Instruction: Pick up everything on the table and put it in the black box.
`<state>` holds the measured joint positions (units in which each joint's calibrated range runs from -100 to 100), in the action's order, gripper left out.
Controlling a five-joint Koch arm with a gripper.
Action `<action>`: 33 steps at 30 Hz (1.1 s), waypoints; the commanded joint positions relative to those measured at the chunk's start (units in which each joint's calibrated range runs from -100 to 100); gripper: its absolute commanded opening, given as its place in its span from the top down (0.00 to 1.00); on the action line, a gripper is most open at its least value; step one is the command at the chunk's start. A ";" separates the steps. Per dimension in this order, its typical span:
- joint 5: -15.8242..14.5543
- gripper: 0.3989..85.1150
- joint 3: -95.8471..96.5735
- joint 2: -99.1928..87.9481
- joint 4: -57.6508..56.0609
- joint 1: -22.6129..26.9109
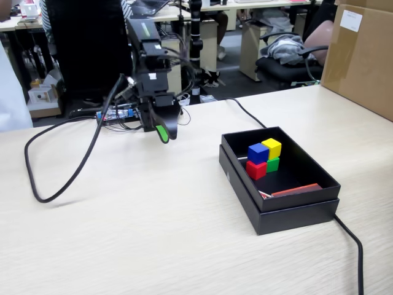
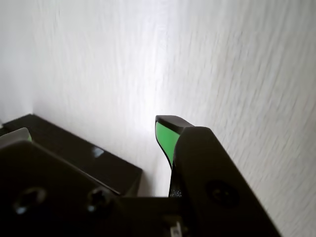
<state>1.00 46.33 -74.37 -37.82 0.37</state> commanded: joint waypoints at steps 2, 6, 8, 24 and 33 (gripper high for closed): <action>-0.73 0.43 3.99 -10.14 6.77 0.24; -0.20 0.43 14.69 -17.60 17.74 -0.68; 0.68 0.43 19.59 -20.70 22.75 -0.88; 2.20 0.44 47.33 -25.40 45.64 -1.17; 2.25 0.43 51.14 -25.06 40.98 -1.32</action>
<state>3.00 96.53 -99.48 6.85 -0.90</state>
